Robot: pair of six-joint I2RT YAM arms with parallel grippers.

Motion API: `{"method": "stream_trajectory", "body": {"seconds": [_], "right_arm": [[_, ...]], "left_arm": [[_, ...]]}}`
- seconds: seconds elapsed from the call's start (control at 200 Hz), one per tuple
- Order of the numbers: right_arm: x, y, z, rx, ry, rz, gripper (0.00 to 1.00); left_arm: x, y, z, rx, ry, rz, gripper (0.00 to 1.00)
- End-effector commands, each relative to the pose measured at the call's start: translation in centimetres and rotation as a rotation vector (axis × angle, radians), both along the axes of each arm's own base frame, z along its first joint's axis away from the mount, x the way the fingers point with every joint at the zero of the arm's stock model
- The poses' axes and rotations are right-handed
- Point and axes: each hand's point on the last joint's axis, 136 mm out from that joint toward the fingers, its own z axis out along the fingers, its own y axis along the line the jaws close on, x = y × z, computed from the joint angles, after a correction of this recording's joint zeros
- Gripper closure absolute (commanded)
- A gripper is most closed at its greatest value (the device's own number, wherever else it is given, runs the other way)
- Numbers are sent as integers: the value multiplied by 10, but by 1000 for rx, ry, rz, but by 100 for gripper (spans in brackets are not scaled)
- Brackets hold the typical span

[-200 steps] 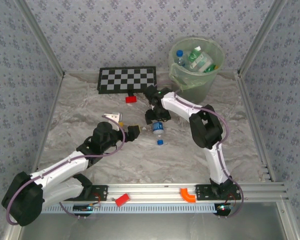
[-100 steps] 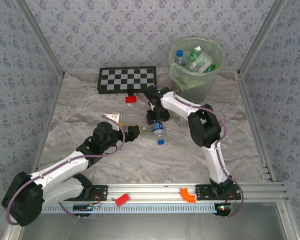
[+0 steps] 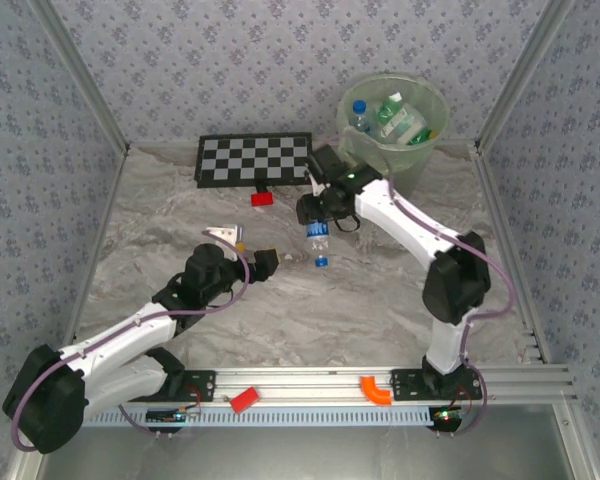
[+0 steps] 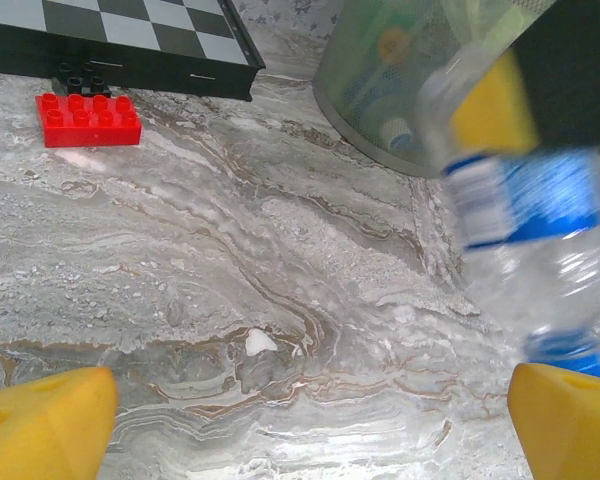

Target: Put the plastic bottles in the bin

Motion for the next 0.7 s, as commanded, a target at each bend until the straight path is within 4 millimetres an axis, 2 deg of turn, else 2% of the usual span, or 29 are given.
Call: {"method": "stream_trajectory", "body": {"seconds": [0.0, 0.17, 0.345, 0.51, 0.695], "right_arm": [[3, -7, 57, 61, -145, -2, 48], [16, -24, 132, 128, -338, -17, 48], [37, -51, 191, 225, -476, -77, 49], [67, -82, 232, 266, -629, -139, 50], [109, -127, 265, 307, -790, -279, 54]], "left_arm": [[6, -5, 37, -69, -58, 6, 0], [6, -20, 64, -97, -76, -36, 0], [5, -37, 92, -93, -96, -78, 0], [8, -47, 109, -86, -111, -96, 0], [12, -53, 123, -85, -119, -99, 0]]}}
